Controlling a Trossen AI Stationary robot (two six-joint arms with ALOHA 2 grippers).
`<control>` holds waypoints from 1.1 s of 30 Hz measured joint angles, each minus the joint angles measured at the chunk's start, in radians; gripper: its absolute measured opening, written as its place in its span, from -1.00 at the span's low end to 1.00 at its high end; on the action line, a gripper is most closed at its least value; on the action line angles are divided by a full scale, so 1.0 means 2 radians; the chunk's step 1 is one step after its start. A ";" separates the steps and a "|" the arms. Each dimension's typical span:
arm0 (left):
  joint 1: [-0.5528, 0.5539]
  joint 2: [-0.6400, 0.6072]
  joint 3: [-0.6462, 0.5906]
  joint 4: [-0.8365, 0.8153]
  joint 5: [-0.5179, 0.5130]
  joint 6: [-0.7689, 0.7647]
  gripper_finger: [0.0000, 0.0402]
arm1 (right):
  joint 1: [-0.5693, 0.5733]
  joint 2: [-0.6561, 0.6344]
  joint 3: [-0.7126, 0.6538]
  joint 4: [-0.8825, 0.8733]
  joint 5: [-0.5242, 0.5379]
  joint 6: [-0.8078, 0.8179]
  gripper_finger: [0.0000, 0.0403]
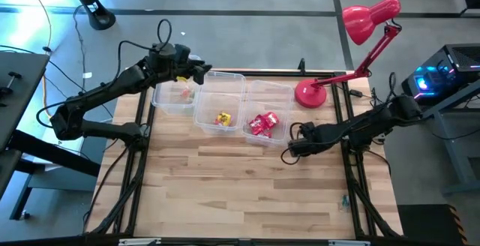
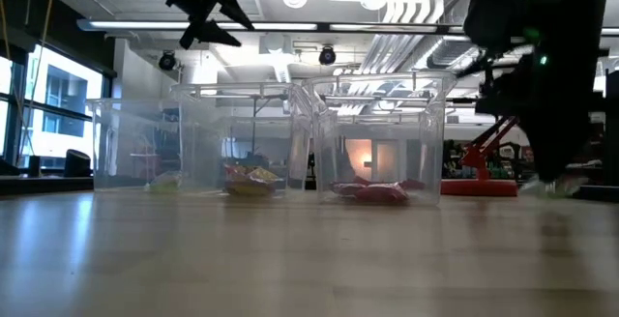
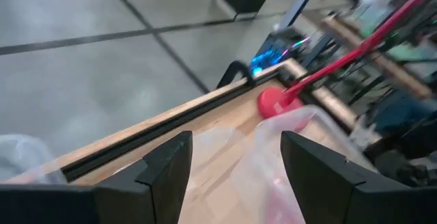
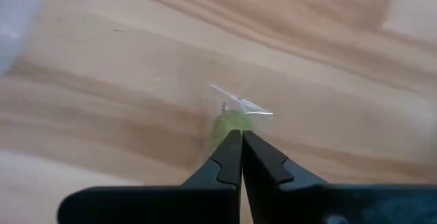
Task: Sort candy
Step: Put the green gummy into the left transparent bin
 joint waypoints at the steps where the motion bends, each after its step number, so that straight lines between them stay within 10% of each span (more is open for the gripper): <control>1: 0.000 0.000 0.000 0.011 0.006 -0.005 0.09 | 0.005 -0.005 0.011 -0.019 0.008 0.001 -0.98; 16: -0.005 -0.022 0.000 0.188 0.189 -0.020 0.09 | 0.021 -0.044 0.259 -0.195 0.264 -0.039 -1.00; 23: -0.024 -0.070 0.000 0.178 0.256 -0.016 0.09 | -0.057 -0.042 0.283 0.112 0.299 -0.313 -1.00; 33: -0.046 -0.139 0.000 0.141 0.246 0.000 0.09 | -0.179 0.040 0.280 0.529 0.087 -0.521 -1.00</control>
